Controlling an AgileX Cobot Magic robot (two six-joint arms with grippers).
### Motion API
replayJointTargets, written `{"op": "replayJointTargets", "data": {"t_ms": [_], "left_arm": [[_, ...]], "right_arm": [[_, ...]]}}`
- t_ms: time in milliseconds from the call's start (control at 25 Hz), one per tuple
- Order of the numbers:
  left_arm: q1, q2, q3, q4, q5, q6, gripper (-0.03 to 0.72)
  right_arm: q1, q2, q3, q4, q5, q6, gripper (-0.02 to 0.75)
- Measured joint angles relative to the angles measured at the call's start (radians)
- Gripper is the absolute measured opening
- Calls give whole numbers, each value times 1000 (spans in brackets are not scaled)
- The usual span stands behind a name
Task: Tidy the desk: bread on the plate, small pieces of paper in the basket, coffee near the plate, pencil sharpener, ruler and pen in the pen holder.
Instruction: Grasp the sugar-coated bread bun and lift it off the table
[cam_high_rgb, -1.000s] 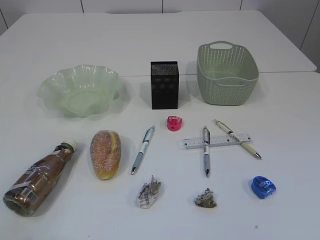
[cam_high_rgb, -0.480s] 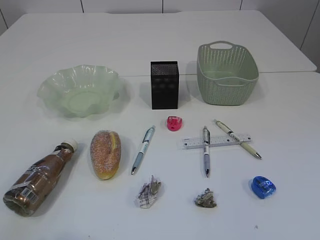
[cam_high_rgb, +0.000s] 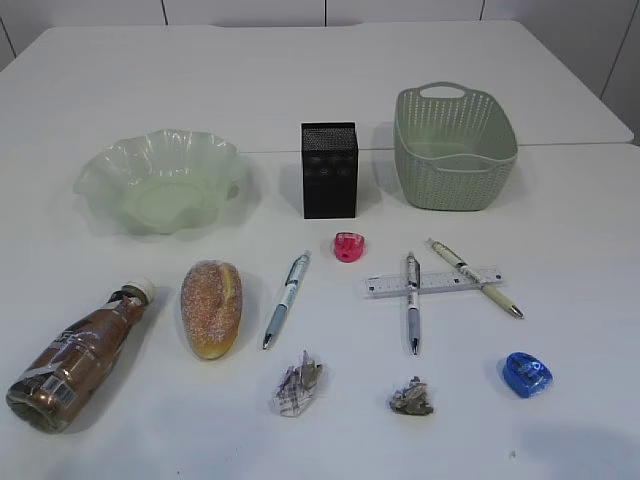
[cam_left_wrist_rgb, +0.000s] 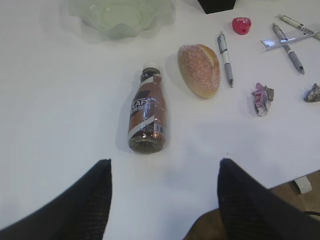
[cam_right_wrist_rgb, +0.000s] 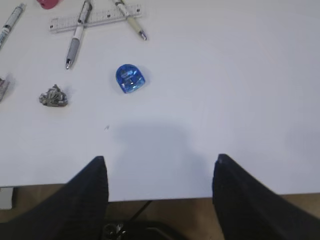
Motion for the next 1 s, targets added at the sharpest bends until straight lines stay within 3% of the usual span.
{"op": "replayJointTargets", "data": {"t_ms": [440, 760, 1000], "left_arm": [[0, 419, -169, 39, -5, -100, 497], [0, 721, -359, -46, 72, -193, 501], [-2, 905, -482, -122, 105, -201, 603]], "right_arm": [[0, 456, -191, 48, -110, 15, 512], [0, 636, -289, 48, -118, 12, 512], [0, 707, -323, 50, -120, -7, 512]]}}
